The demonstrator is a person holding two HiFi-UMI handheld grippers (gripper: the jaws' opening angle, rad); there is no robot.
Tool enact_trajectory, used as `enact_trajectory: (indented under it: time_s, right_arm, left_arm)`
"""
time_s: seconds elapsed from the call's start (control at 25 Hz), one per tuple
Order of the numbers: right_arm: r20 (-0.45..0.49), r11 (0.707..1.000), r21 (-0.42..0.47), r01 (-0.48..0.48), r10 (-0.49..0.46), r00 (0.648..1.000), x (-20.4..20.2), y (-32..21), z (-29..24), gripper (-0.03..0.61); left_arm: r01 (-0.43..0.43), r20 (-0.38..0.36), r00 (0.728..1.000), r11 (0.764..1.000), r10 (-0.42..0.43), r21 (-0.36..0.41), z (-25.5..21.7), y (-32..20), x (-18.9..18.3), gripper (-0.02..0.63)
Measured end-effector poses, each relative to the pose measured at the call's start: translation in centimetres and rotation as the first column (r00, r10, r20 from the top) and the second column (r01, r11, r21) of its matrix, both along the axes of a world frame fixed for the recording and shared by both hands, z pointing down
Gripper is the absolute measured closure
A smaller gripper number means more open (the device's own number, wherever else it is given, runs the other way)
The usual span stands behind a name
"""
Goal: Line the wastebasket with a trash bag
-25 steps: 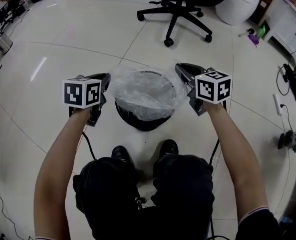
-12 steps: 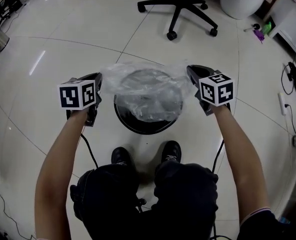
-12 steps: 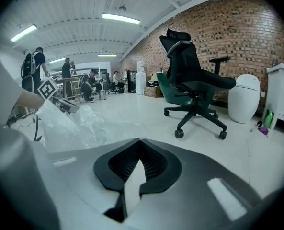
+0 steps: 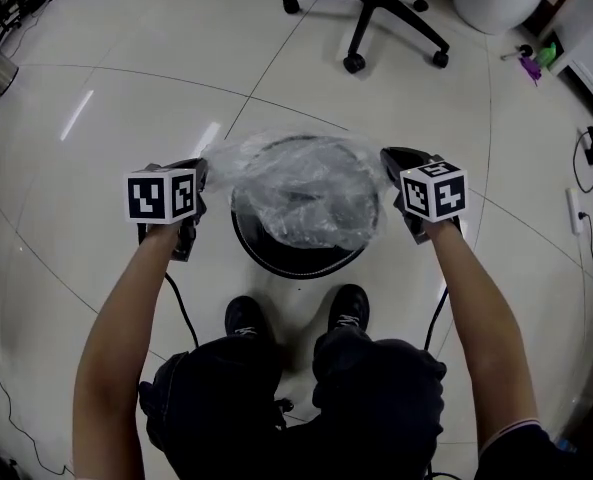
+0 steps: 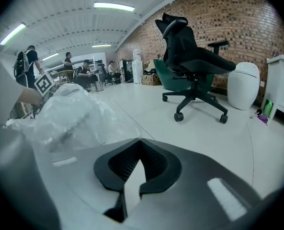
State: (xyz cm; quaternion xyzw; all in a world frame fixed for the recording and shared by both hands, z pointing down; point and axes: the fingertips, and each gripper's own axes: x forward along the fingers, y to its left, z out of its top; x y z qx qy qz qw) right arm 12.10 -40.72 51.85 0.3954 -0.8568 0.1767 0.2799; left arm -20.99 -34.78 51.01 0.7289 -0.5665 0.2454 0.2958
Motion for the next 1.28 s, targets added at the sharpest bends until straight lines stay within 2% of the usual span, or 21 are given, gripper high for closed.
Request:
enact_trajectory:
  time_s: [0.28, 0.6, 0.72, 0.84, 0.96, 1.08, 1.28]
  right_arm:
    - [0.009, 0.998, -0.068, 0.001, 0.000, 1.000, 0.7, 1.5, 3.5, 0.577]
    - [0.044, 0.993, -0.114, 0.016, -0.011, 0.999, 0.1, 3.3, 5.1, 0.577]
    - [0.079, 0.993, -0.115, 0.016, -0.007, 0.997, 0.0, 3.6, 4.8, 0.577]
    - [0.122, 0.994, -0.104, 0.016, -0.003, 0.993, 0.0, 3.7, 3.6, 0.570]
    - [0.146, 0.996, -0.088, 0.022, -0.009, 0.989, 0.4, 4.0, 2.0, 0.494]
    - [0.165, 0.998, -0.055, 0.021, -0.011, 0.986, 1.1, 4.3, -0.4, 0.480]
    - [0.185, 1.000, -0.015, 0.019, -0.016, 0.983, 2.3, 5.3, -4.0, 0.460]
  left_arm:
    - [-0.043, -0.031, 0.999, 0.995, 0.041, -0.094, 3.9, 1.6, 1.0, 0.601]
    - [-0.100, -0.107, 0.991, 0.984, 0.085, -0.149, 5.4, 3.2, 2.5, 0.600]
    - [-0.136, -0.099, 0.987, 0.982, 0.124, -0.132, 5.1, 3.7, 3.0, 0.600]
    - [-0.195, -0.037, 0.981, 0.976, 0.192, -0.101, 4.2, 4.1, 3.1, 0.594]
    - [-0.227, -0.015, 0.974, 0.969, 0.227, -0.092, 3.0, 4.7, 3.0, 0.537]
    - [-0.241, -0.002, 0.970, 0.968, 0.242, -0.070, 1.1, 5.2, 2.5, 0.483]
    - [-0.256, -0.003, 0.967, 0.966, 0.256, -0.028, -2.0, 6.3, 2.1, 0.459]
